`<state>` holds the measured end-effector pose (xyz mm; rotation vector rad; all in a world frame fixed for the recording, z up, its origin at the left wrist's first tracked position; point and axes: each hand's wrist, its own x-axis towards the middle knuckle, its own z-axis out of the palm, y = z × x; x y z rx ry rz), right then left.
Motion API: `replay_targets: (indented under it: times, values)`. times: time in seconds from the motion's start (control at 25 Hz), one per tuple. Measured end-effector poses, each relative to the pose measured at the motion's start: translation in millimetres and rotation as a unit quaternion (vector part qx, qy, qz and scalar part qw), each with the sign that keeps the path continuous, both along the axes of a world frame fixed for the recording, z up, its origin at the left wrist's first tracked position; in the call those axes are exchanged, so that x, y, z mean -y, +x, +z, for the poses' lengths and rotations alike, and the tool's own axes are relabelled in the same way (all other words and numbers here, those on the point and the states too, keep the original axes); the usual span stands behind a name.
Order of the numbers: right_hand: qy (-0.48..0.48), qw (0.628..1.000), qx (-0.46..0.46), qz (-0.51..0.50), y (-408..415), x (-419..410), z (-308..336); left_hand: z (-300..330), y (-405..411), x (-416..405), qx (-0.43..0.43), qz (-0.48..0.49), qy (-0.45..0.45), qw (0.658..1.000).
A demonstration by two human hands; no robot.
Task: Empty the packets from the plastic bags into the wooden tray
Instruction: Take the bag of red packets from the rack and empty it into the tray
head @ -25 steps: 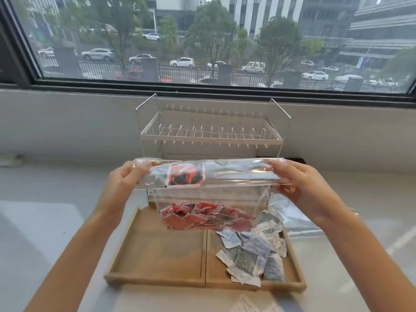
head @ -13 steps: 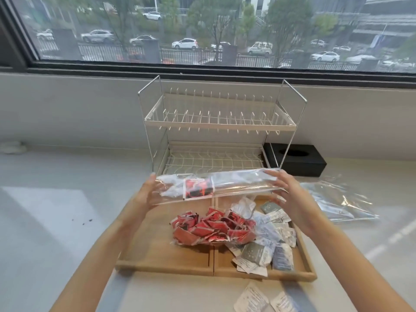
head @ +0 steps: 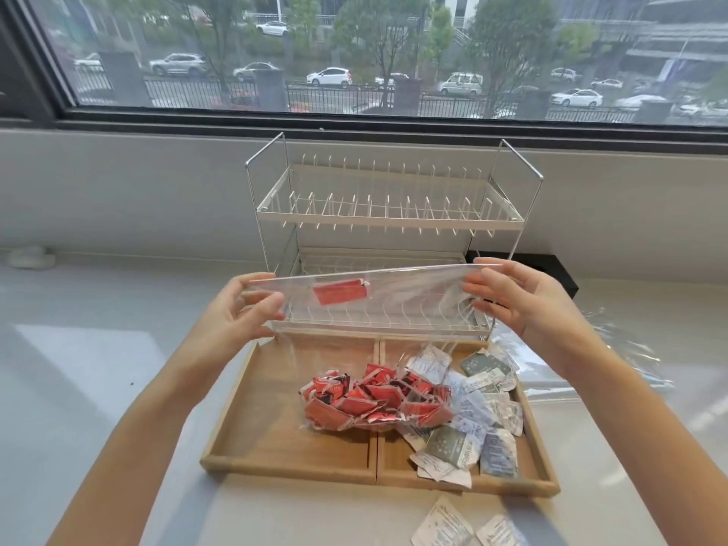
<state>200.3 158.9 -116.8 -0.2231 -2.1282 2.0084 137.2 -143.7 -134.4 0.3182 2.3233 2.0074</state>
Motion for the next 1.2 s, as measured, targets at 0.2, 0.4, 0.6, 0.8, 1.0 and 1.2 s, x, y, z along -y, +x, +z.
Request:
replay_targets:
  times: [0.2, 0.4, 0.6, 0.8, 1.0, 1.2]
  values:
    - [0.134, 0.988, -0.023, -0.071, -4.5, -7.5, 11.8, 7.2, -9.0, 3.4, -0.114, 0.099, -0.044, 0.987]
    - [0.218, 0.972, -0.025, -0.083, -11.2, -6.4, 27.1, 10.1, -15.0, 4.9, -0.121, 0.099, -0.035, 0.987]
    - [0.322, 0.945, -0.052, -0.013, -34.8, 13.8, 65.9, 7.4, -9.4, 2.7, -0.12, 0.05, -0.016, 0.991]
    - [0.454, 0.84, 0.098, 0.28, -76.1, 81.2, 80.0, 12.2, -3.1, -7.4, -0.133, 0.028, -0.008, 0.991]
    - [0.332, 0.806, 0.247, 0.424, -87.6, 116.2, 45.1, 9.4, 0.0, -13.9, -0.147, 0.016, 0.002, 0.989]
    - [0.249, 0.826, 0.243, 0.444, -80.4, 112.5, 36.0, 3.7, 0.7, -17.3, -0.144, 0.005, 0.024, 0.989]
